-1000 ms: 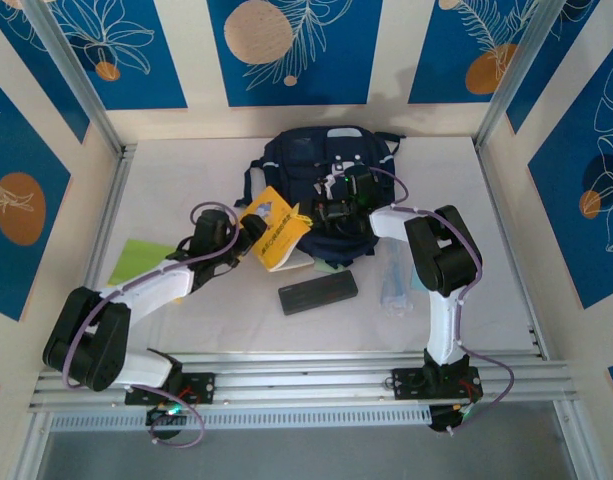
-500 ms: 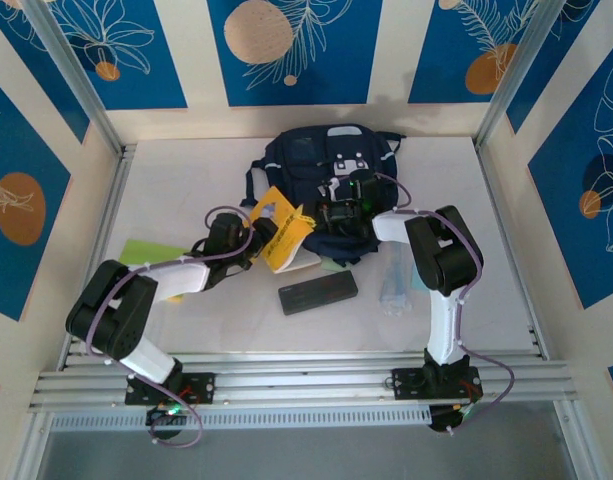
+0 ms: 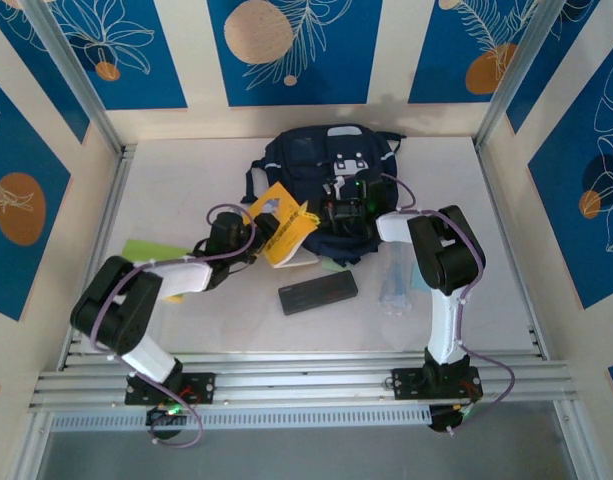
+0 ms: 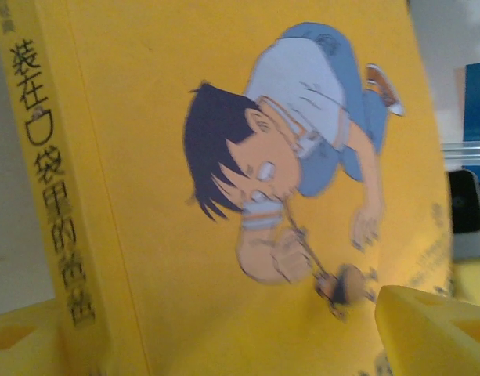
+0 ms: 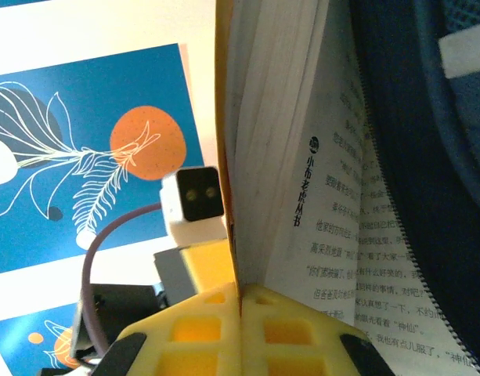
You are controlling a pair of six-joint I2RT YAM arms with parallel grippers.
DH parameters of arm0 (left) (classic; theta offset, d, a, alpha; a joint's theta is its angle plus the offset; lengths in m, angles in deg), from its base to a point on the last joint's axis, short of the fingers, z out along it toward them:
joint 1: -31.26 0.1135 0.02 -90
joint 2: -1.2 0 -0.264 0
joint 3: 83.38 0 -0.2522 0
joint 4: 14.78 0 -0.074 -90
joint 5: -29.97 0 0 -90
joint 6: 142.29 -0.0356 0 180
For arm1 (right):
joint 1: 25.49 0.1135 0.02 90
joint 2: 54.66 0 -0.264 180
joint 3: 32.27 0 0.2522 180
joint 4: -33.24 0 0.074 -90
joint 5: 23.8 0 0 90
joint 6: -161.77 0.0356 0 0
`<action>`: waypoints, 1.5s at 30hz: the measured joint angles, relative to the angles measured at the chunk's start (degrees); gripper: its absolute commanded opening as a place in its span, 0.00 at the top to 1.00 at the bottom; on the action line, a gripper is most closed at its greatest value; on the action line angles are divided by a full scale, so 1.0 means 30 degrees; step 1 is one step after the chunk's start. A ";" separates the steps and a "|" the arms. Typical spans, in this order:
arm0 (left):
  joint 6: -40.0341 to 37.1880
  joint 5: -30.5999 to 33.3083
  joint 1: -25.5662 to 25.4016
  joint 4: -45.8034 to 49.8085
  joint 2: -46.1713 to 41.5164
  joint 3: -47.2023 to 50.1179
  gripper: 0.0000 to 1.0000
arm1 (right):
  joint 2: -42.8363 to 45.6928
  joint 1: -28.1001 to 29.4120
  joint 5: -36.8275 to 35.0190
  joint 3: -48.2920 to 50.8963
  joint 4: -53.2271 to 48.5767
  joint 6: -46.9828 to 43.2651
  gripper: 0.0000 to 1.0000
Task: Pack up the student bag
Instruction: Pass the book.
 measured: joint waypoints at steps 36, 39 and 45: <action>-0.3177 0.4146 0.1661 0.1712 -0.4903 -0.3308 1.00 | 0.6980 0.5603 -0.8903 0.1421 -0.5676 -0.0044 0.01; -0.2419 0.4124 0.1632 0.1020 -0.4867 -0.2951 1.00 | 0.5756 0.5923 -0.9253 0.1413 -0.2667 0.1377 0.03; -0.1202 0.3927 0.1588 0.0372 -0.4794 -0.2302 1.00 | 0.3781 0.6098 -1.0520 0.1610 0.1923 0.3147 0.60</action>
